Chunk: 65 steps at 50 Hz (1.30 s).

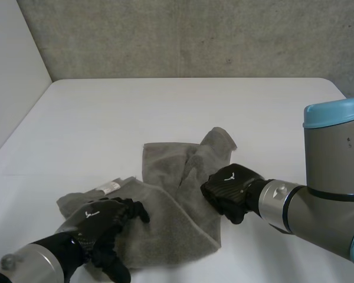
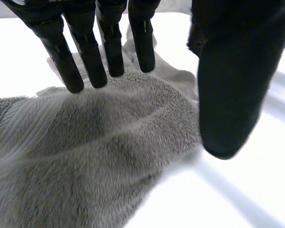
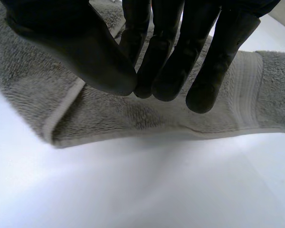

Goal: Fold the towel.

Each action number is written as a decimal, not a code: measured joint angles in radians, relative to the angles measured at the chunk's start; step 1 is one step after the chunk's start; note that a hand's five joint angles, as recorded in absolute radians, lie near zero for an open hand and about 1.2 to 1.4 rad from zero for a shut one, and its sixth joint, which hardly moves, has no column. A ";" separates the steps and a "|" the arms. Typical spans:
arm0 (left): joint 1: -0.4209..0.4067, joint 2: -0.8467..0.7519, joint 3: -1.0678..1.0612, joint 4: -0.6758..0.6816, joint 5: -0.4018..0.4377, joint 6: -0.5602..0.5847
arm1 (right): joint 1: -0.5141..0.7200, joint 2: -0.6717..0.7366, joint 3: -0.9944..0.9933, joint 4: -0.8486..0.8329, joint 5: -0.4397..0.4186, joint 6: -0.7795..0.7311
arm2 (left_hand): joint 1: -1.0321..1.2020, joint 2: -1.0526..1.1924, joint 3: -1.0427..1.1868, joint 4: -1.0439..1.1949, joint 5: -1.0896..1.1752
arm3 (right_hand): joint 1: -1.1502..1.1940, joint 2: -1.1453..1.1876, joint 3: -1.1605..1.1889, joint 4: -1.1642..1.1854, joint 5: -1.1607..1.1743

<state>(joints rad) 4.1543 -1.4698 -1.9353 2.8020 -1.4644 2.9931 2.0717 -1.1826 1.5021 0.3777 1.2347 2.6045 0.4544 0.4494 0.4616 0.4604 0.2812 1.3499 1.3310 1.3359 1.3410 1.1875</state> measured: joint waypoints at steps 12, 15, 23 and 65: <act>0.133 -0.006 0.199 0.015 0.016 0.075 | -0.035 -0.091 0.042 -0.206 0.016 0.176 | -0.193 -0.194 -0.205 -0.202 -0.202 | -1.002 -0.971 -0.997 -1.003 -1.060; 0.163 -0.057 0.248 0.067 0.017 0.079 | -0.045 -0.100 0.075 -0.232 0.015 0.217 | -0.188 -0.184 -0.197 -0.197 -0.189 | -1.013 -0.971 -0.997 -1.008 -1.070; 0.159 -0.329 0.425 0.143 0.058 0.156 | -0.053 -0.103 0.201 -0.246 0.011 0.245 | -0.017 -0.013 -0.025 -0.025 -0.020 | -1.014 -0.971 -0.997 -1.008 -1.072; 0.002 -0.351 0.546 0.088 0.016 0.469 | -0.122 -0.121 0.273 -0.414 -0.019 0.243 | 0.729 0.767 0.752 0.756 0.734 | -1.116 -1.078 -1.093 -1.073 -1.119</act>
<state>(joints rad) 4.1562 -1.8208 -1.3896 2.8901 -1.4480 3.4619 1.9495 -1.3037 1.7753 -0.0364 1.2160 2.8472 1.1832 1.2162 1.2132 1.2163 1.0148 0.2342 0.2530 0.2432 0.2685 0.0689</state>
